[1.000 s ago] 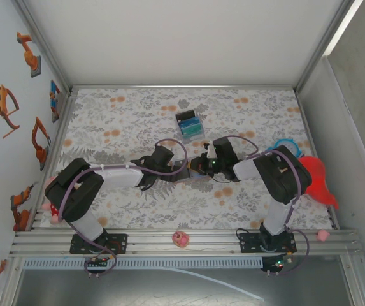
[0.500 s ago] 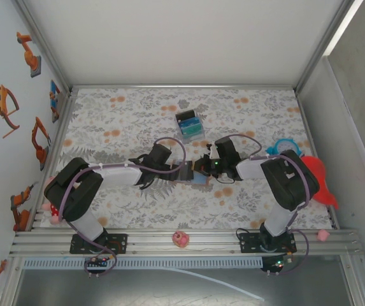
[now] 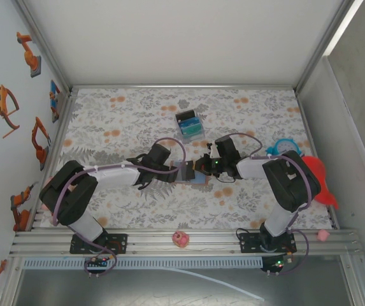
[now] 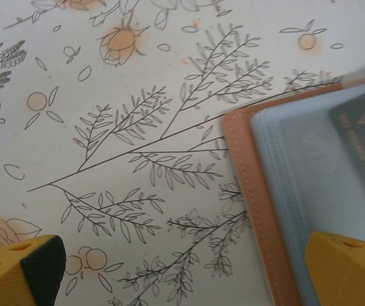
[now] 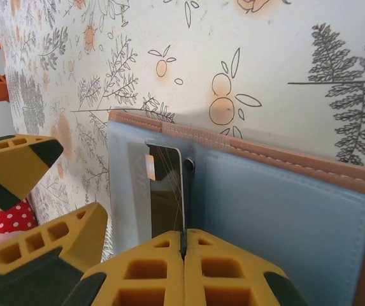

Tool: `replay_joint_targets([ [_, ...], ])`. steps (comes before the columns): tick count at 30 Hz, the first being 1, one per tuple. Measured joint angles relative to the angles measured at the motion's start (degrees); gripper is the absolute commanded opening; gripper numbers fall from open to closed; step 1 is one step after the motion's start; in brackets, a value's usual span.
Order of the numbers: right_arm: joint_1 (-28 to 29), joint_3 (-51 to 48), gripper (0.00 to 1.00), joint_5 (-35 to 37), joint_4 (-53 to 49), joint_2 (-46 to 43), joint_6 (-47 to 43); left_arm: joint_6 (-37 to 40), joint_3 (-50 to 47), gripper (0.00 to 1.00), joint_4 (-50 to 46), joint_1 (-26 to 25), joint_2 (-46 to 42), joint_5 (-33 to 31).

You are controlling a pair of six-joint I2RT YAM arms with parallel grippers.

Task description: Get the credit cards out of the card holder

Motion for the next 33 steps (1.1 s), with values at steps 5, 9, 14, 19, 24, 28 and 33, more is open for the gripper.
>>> replay_joint_targets([
  [5, 0.0, 0.0, 0.00, 0.2, -0.5, 0.0, 0.0, 0.9, 1.9, 0.97, -0.2, -1.4, -0.2, -0.5],
  [9, 0.0, 0.0, 0.00, 0.2, -0.9, -0.1, 0.0, 1.7, 4.0, 0.97, -0.3, -1.8, 1.4, -1.7],
  [14, 0.0, 1.2, 0.00, 0.0, -2.3, 0.2, -0.3, 1.9, 4.3, 0.97, -0.4, -1.8, 3.4, -2.6],
  [19, -0.1, 5.8, 0.00, -0.1, -5.2, 2.1, -2.3, 1.9, 4.3, 0.97, -0.5, -1.8, 4.3, -3.5],
  [24, -0.1, 8.7, 0.00, -0.2, -7.5, 2.3, -3.8, 1.8, 4.3, 0.97, -0.4, -1.8, 4.6, -3.9],
  [28, -0.3, 9.1, 0.00, -0.2, -8.7, 2.3, -4.3, 1.4, 4.8, 0.97, -0.1, -1.8, 5.4, -3.9],
  [33, -0.8, 7.3, 0.08, -1.3, -6.1, 2.3, -2.9, 0.6, 5.4, 0.97, 0.0, -1.8, 6.1, -3.8],
])
